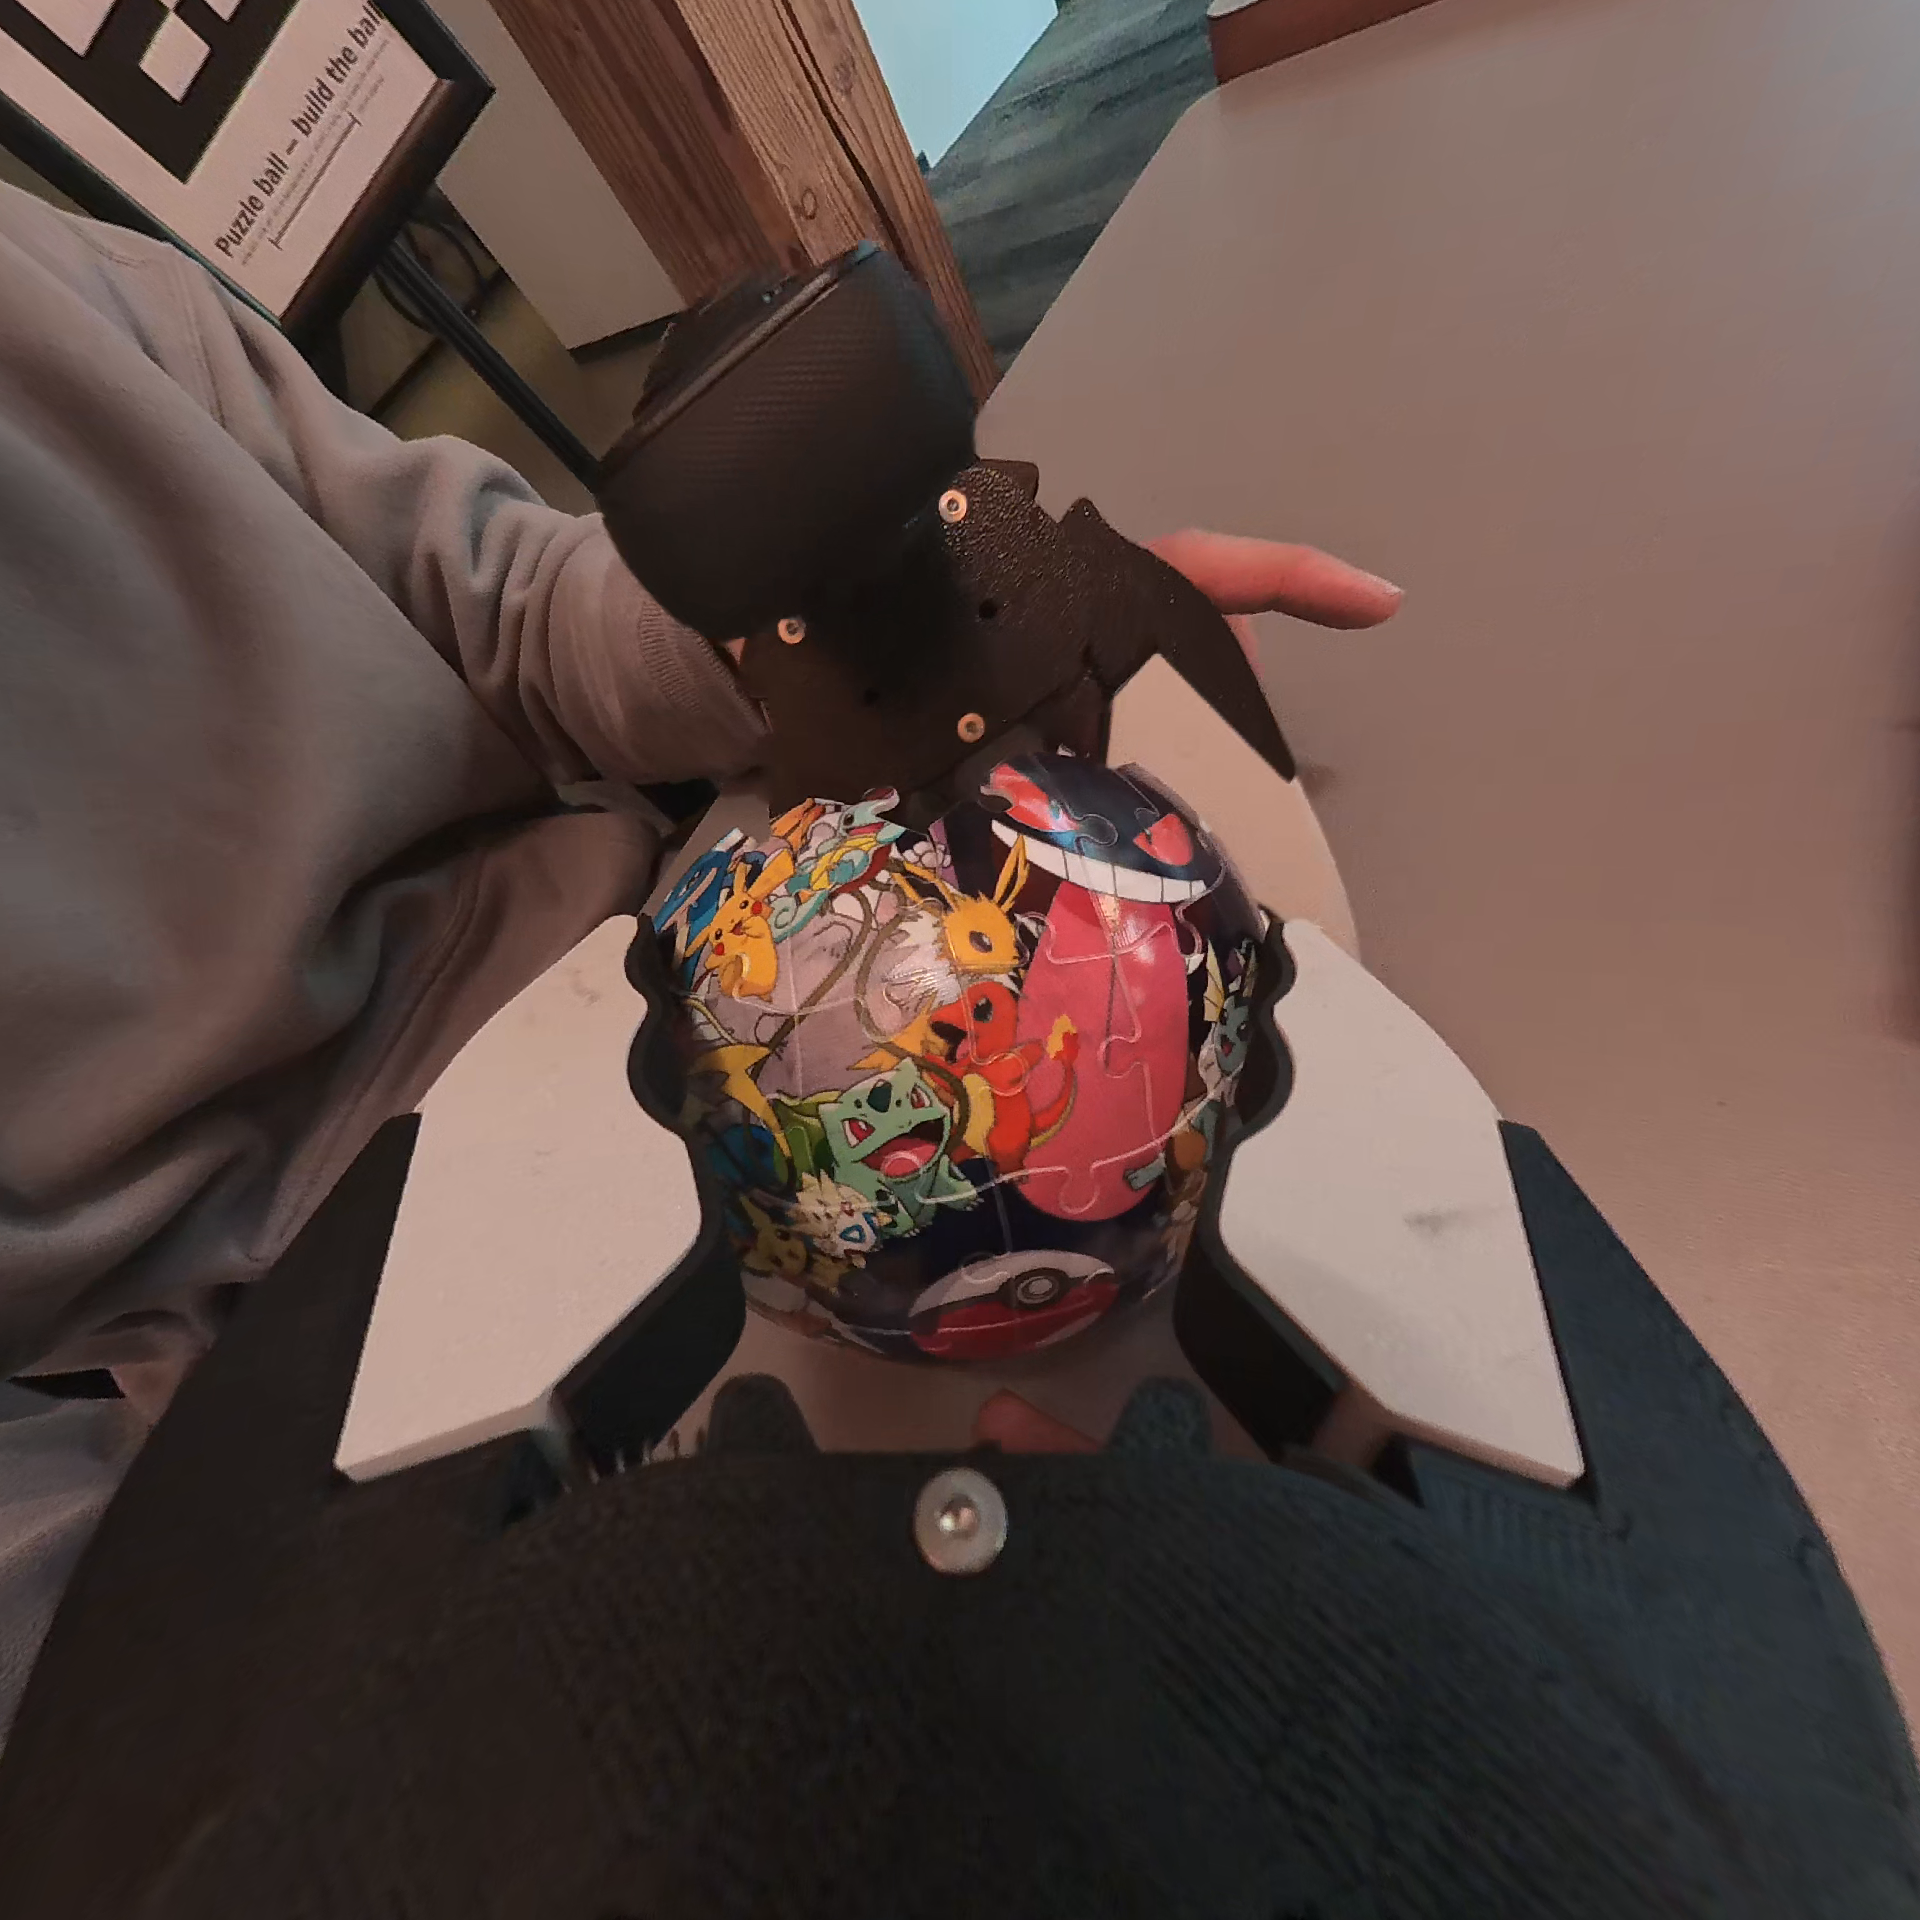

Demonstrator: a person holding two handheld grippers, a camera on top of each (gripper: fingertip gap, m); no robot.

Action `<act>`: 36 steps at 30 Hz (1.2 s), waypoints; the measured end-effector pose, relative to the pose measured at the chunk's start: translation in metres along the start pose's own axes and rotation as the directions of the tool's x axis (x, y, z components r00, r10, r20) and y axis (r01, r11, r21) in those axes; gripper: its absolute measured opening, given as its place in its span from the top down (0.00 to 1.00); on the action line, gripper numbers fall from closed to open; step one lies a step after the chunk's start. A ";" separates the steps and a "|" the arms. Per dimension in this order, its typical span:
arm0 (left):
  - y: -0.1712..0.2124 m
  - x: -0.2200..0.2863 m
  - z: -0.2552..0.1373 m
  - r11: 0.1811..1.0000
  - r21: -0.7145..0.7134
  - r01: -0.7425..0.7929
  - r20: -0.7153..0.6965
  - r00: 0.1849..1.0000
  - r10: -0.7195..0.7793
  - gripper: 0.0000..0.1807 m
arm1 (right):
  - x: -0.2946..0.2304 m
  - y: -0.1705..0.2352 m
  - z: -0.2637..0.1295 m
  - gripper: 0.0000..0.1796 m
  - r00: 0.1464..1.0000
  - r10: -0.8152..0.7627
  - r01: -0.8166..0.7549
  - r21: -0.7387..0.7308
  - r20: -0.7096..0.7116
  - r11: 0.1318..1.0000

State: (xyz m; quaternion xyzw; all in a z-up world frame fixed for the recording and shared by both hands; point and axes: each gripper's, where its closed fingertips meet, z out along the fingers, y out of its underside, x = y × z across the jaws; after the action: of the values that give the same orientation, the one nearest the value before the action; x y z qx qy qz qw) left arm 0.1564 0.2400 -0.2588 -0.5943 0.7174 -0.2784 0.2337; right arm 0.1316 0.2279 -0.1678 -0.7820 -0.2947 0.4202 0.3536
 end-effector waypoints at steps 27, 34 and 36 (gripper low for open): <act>0.016 -0.034 -0.013 0.996 0.021 0.083 0.025 0.996 -0.084 0.48 | 0.007 -0.009 0.010 0.42 1.000 -0.002 0.001 -0.060 -0.014 0.998; 0.013 -0.034 -0.013 0.997 0.033 0.070 0.028 0.997 -0.071 0.50 | 0.008 -0.010 0.010 0.43 1.000 -0.004 0.003 -0.082 -0.009 0.997; 0.002 -0.032 -0.017 0.991 0.104 0.083 0.003 0.996 -0.084 0.51 | 0.008 -0.009 0.010 0.43 1.000 -0.004 0.003 -0.081 -0.009 0.997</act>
State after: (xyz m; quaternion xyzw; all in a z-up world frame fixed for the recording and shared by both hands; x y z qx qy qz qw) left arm 0.1495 0.2738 -0.2475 -0.6117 0.6757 -0.3228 0.2551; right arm 0.1252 0.2425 -0.1682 -0.7970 -0.3113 0.4037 0.3239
